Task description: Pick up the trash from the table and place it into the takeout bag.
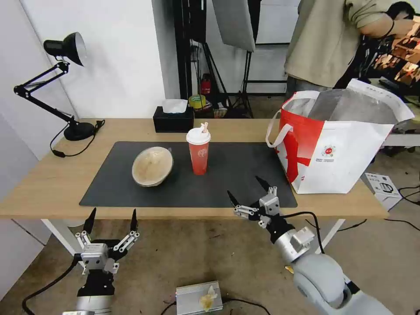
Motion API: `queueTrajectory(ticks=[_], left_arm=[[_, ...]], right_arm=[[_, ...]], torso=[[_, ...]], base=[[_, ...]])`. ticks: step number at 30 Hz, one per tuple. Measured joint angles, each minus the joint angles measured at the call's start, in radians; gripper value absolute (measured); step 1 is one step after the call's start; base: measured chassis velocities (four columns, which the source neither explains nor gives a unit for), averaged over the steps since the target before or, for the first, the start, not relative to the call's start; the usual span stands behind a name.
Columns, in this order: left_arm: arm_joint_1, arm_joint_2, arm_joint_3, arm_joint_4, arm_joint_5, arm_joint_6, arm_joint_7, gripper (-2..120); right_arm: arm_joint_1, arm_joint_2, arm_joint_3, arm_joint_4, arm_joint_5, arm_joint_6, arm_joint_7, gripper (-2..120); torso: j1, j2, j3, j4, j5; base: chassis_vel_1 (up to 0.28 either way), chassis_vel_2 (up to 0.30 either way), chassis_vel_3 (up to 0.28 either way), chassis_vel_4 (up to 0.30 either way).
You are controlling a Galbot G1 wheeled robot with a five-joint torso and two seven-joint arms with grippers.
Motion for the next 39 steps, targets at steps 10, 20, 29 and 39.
queueTrajectory(ticks=[10, 20, 29, 39], left_arm=[[-0.016, -0.009, -0.004, 0.030, 0.003, -0.009, 0.010, 100], [-0.034, -0.010, 0.000, 0.050, 0.004, -0.009, 0.010, 100], [-0.048, -0.010, -0.005, 0.077, 0.002, -0.009, 0.010, 100], [-0.080, -0.003, -0.002, 0.107, -0.005, -0.003, 0.012, 100]], right_arm=[[0.190, -0.049, -0.136, -0.074, 0.076, -0.027, 0.010, 100], [0.383, -0.070, -0.230, -0.155, 0.165, -0.077, -0.013, 100], [0.576, -0.092, -0.336, -0.209, 0.283, -0.161, -0.051, 100], [0.817, -0.049, -0.424, -0.293, 0.465, -0.359, -0.080, 100]], torso=[[0.000, 0.000, 0.000, 0.0002, -0.0001], [0.000, 0.000, 0.000, 0.0002, -0.0001], [0.000, 0.000, 0.000, 0.0003, -0.0001], [0.000, 0.000, 0.000, 0.0003, -0.0003]], base=[[0.000, 0.000, 0.000, 0.000], [0.000, 0.000, 0.000, 0.000], [0.000, 0.000, 0.000, 0.000], [0.000, 0.000, 0.000, 0.000]])
